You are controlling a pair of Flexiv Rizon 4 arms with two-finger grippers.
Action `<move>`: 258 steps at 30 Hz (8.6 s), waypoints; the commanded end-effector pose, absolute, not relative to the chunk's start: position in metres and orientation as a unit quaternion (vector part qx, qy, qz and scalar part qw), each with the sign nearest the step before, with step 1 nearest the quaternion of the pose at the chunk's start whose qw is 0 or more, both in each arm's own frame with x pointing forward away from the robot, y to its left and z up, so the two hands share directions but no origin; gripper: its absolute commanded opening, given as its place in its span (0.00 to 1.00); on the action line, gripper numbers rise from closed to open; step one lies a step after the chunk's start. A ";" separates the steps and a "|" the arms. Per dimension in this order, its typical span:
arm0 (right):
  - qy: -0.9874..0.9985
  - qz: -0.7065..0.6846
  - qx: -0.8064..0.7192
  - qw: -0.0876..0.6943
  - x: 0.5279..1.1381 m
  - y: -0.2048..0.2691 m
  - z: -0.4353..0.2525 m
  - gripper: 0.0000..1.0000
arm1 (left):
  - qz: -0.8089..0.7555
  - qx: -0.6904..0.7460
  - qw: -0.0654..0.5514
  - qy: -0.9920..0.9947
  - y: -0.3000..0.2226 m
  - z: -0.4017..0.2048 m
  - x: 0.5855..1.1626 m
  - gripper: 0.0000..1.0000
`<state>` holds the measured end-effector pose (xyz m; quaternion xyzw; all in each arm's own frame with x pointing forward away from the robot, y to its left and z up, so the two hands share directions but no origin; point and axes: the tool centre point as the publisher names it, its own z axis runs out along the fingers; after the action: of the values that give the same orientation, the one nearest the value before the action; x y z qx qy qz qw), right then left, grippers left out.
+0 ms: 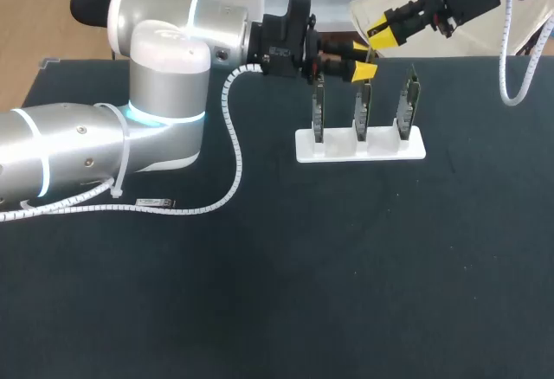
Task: Pick up the optical module with the left hand, and insert it into the network port with the right hand.
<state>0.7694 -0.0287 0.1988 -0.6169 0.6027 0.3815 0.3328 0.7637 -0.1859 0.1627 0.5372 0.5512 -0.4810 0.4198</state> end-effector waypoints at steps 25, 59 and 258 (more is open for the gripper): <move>0.600 0.378 -0.620 0.335 0.772 -0.029 0.200 0.00 | -0.456 0.553 0.416 0.560 -0.181 0.168 0.769 1.00; 0.606 0.378 -0.615 0.333 0.774 -0.028 0.198 0.00 | -0.368 0.596 0.356 0.618 -0.157 0.162 0.762 1.00; 0.610 0.339 -0.641 0.319 0.768 -0.027 0.170 0.00 | -0.354 0.600 0.306 0.649 -0.157 0.153 0.762 1.00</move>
<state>0.7685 -0.0271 0.1709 -0.6409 0.6105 0.3392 0.3186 0.7598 -0.1556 0.1527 0.5985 0.6486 -0.3542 0.3093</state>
